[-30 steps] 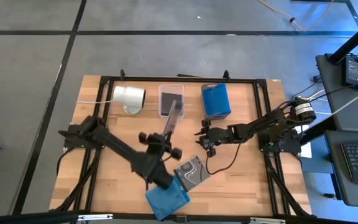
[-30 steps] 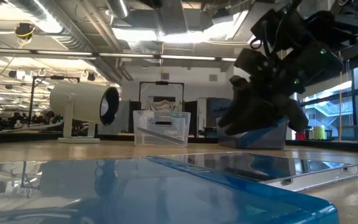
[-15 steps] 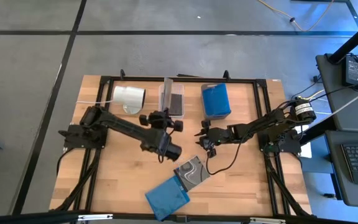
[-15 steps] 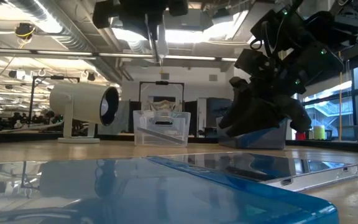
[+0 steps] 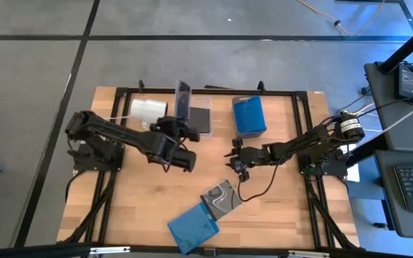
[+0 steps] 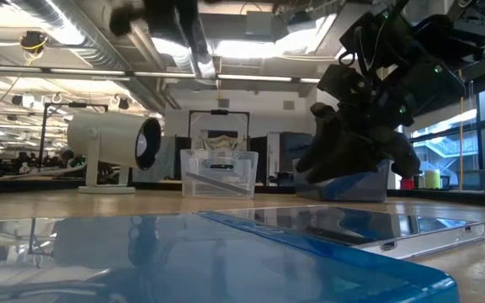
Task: Pick & place jewel cases by type
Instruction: Put the left black cd case into the white bin
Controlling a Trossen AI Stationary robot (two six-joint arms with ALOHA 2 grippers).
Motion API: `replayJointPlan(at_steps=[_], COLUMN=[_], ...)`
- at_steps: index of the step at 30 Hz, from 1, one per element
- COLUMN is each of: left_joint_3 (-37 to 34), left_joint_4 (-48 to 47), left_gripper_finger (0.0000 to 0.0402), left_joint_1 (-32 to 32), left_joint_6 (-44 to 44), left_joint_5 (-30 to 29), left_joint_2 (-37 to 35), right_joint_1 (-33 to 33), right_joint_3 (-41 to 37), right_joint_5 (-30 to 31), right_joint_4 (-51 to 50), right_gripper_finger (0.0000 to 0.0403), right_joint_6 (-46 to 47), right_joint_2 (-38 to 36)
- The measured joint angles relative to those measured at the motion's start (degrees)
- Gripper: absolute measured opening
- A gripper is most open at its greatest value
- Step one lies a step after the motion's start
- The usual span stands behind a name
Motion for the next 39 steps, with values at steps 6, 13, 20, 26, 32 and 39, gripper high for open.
replayJointPlan(at_steps=[6,13,20,26,32,39], left_joint_3=[-14.5,-28.5,-35.9,-37.2,-36.9,-36.8], left_joint_4=[27.2,69.1,86.0,86.1,86.4,86.5], left_gripper_finger=[0.0035,0.0037,0.0038,0.0041,0.0042,0.0049], left_joint_1=[3.6,9.4,12.3,10.6,9.1,8.4], left_joint_6=[9.6,29.2,33.3,29.2,20.8,13.4], left_joint_5=[4.1,14.4,15.4,13.9,13.0,10.2], left_joint_2=[-3.7,-4.4,-4.3,-1.5,4.1,9.1], right_joint_1=[0.0,0.0,0.1,0.1,0.1,0.1], right_joint_3=[0.0,0.0,0.0,0.0,0.0,0.0], right_joint_5=[-0.1,-0.1,-0.2,-1.5,-1.6,-1.6], right_joint_4=[0.6,1.0,0.7,0.7,0.7,0.7], right_gripper_finger=[0.0168,0.0168,0.0168,0.0168,0.0168,0.0168], right_joint_6=[0.0,0.0,0.3,0.9,1.8,1.8], right_joint_2=[0.0,0.0,0.0,0.0,0.0,0.0])
